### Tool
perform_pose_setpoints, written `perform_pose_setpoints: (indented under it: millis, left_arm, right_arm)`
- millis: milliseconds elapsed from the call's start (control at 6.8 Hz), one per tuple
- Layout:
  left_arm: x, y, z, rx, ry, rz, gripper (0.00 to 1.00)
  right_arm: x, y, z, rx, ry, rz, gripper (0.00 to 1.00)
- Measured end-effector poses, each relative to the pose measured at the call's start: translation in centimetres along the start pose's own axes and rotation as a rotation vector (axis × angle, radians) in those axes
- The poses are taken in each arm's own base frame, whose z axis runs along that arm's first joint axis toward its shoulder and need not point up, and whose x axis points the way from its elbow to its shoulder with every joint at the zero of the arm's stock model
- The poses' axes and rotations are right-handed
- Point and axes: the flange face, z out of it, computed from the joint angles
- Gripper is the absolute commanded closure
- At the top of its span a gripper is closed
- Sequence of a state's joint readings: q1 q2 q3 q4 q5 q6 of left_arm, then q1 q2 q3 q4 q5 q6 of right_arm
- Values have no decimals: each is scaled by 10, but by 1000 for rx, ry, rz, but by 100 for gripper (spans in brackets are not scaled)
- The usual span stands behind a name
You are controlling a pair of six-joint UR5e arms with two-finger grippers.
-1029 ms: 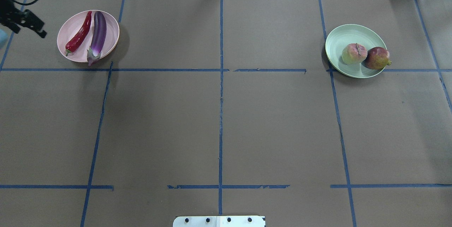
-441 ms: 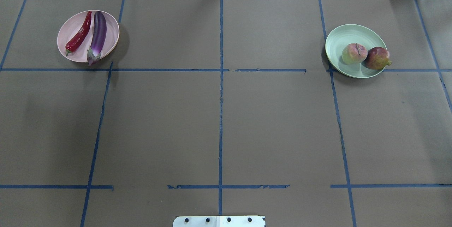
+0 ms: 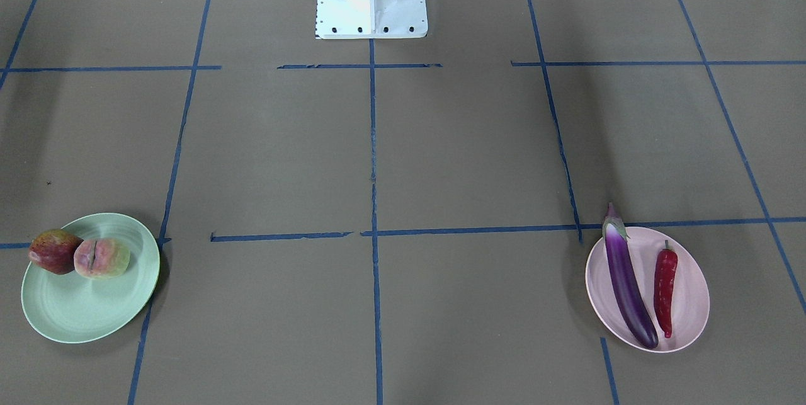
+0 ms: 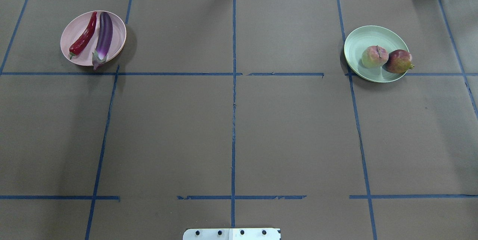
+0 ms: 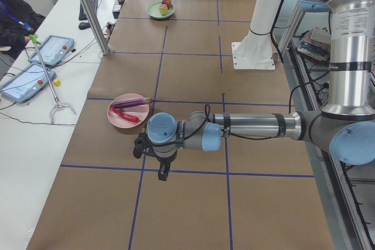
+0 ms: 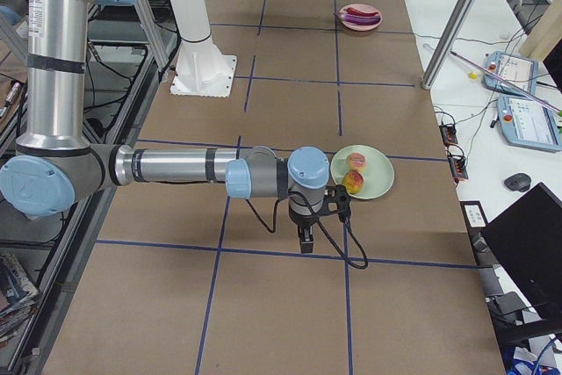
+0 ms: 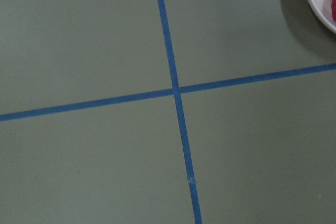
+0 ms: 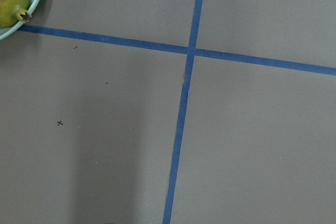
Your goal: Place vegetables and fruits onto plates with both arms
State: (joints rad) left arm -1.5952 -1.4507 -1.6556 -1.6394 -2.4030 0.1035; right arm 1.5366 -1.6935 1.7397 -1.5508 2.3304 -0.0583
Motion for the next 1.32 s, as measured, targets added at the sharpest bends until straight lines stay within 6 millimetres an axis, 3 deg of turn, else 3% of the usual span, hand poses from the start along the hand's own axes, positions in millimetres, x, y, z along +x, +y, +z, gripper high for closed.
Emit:
perform_pose_setpoints:
  millis: [294, 735, 1324]
  left_arm:
    - [2, 19, -4, -2, -10, -14, 0]
    - [16, 18, 3, -29, -9, 15, 0]
    - [12, 34, 12, -61, -12, -7, 0]
  right_arm:
    - [0, 1, 0, -1, -4, 1, 0]
    - [0, 1, 0, -1, -6, 1, 0]
    - [1, 1, 1, -3, -5, 3, 0]
